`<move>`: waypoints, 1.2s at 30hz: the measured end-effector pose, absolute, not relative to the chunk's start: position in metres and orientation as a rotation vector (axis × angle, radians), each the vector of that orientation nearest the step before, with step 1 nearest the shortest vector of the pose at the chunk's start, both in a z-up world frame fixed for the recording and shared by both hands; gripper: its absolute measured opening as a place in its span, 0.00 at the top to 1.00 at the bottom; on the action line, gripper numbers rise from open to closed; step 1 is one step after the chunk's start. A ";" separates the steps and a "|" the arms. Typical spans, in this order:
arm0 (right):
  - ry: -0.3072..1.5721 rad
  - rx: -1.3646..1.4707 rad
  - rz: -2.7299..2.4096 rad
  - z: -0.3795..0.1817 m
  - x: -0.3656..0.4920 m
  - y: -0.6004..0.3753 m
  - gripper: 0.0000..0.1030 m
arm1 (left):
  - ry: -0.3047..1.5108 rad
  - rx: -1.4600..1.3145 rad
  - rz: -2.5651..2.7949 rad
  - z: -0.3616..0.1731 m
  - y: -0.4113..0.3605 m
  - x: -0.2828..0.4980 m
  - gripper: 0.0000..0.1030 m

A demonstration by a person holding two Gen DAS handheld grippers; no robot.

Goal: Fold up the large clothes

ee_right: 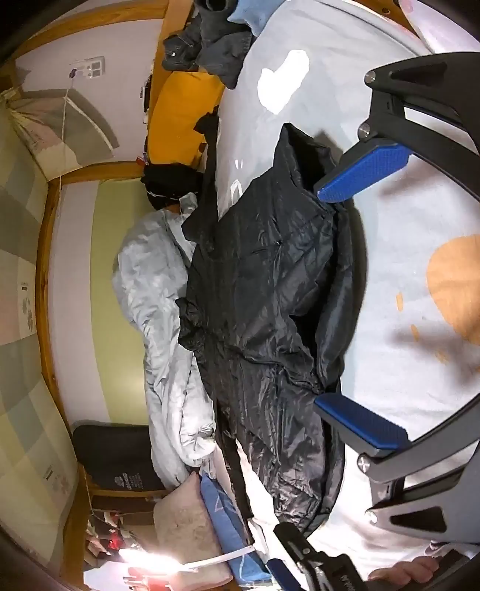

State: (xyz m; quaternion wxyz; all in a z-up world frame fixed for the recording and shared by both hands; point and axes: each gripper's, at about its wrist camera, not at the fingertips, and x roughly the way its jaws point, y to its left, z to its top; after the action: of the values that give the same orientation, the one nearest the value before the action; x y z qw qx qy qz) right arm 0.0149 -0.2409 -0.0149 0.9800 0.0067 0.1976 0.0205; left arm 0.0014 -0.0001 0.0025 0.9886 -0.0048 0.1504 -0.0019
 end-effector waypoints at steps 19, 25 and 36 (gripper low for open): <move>0.397 -0.041 0.038 -0.019 0.015 -0.230 0.00 | 0.316 0.007 -0.003 -0.003 -0.001 0.005 0.00; 0.404 -0.053 0.035 -0.020 0.016 -0.228 0.00 | 0.317 0.007 0.006 -0.003 0.002 0.008 0.00; 0.402 -0.047 0.032 -0.019 0.016 -0.231 0.00 | 0.338 -0.016 0.004 -0.005 0.004 0.011 0.00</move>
State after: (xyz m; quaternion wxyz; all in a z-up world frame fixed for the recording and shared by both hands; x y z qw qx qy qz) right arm 0.0158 -0.2311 -0.0185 0.9795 -0.0234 0.1995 0.0159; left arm 0.0113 0.0044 -0.0049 0.9857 -0.0079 0.1681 0.0018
